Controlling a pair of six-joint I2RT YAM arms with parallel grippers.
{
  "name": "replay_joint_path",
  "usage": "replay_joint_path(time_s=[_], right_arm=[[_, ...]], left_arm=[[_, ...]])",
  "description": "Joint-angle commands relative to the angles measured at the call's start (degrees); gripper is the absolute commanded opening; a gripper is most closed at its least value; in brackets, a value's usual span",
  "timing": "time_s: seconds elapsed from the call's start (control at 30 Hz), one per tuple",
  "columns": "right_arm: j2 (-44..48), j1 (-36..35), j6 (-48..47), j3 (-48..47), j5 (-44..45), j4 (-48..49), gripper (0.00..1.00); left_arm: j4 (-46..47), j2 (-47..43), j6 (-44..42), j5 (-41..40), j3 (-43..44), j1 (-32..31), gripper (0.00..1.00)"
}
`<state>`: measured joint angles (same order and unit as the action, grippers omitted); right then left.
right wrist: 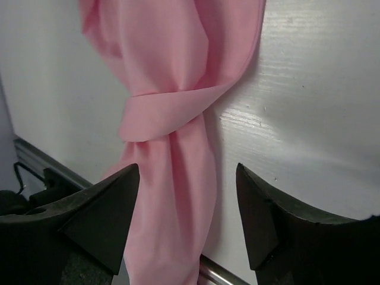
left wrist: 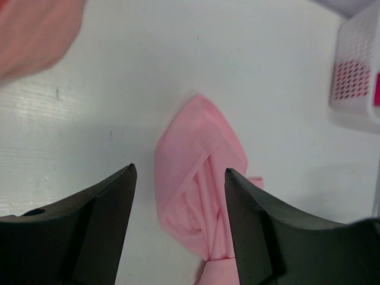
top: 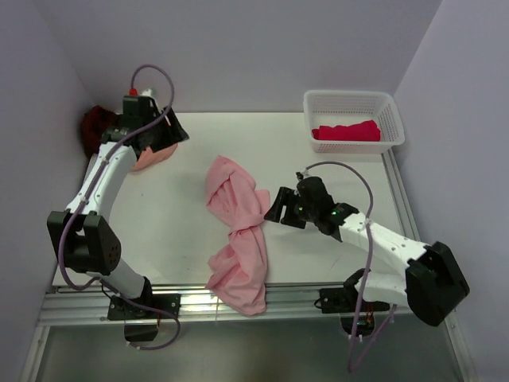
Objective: Roll the t-shirts
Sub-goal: Flatten the tshirt
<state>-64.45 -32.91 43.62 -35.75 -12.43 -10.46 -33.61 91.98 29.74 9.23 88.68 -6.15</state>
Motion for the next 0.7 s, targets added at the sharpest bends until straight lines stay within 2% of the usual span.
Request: replay_joint_path(time_s=[0.0,0.1,0.17,0.23,0.3,0.37,0.43,0.47,0.5,0.57,0.6,0.67], right_arm=[[-7.2,-3.2,3.0,-4.5,6.4,2.7,0.73],[-13.4,-5.8,3.7,-7.8,8.4,2.5,0.74],[-16.1,-6.6,4.6,-9.5,8.8,3.1,0.74],[-19.7,-6.7,5.2,-10.2,8.7,4.9,0.74],[-22.4,-6.9,6.1,-11.4,9.0,5.8,0.71],[-23.8,-7.0,6.7,-12.2,9.3,6.4,0.63],[-25.1,-7.0,7.0,-12.5,9.4,6.8,0.41],[-25.4,-7.1,7.3,-12.2,9.0,7.0,0.36],[-25.4,-7.1,7.4,-12.2,8.9,7.2,0.25],[-24.8,-7.4,7.4,-11.5,9.5,7.2,0.15],[-24.3,-7.6,7.5,-11.4,9.7,7.1,0.03],[-23.0,-7.8,7.1,-10.7,10.1,6.6,0.0]], left_arm=[[2.1,0.0,-5.0,-2.4,-8.6,-5.3,0.67],[3.5,1.2,-6.0,-2.9,-11.3,-8.5,0.67],[2.2,2.5,-6.6,-4.7,-10.6,-9.6,0.72],[3.1,3.7,-7.3,-5.2,-11.1,-10.5,0.73],[4.2,4.7,-7.3,-5.4,-12.0,-11.3,0.73],[5.0,5.3,-7.5,-7.4,-12.4,-12.3,0.73],[5.5,6.6,-7.9,-8.9,-12.3,-14.7,0.72],[5.5,7.2,-8.1,-9.0,-12.2,-16.1,0.72],[5.3,8.7,-8.4,-9.0,-12.0,-16.6,0.72],[3.6,10.4,-8.4,-12.9,-10.6,-18.4,0.7],[3.4,11.8,-8.4,-13.6,-10.4,-18.9,0.7],[3.2,13.2,-8.3,-14.5,-9.8,-20.1,0.7]])
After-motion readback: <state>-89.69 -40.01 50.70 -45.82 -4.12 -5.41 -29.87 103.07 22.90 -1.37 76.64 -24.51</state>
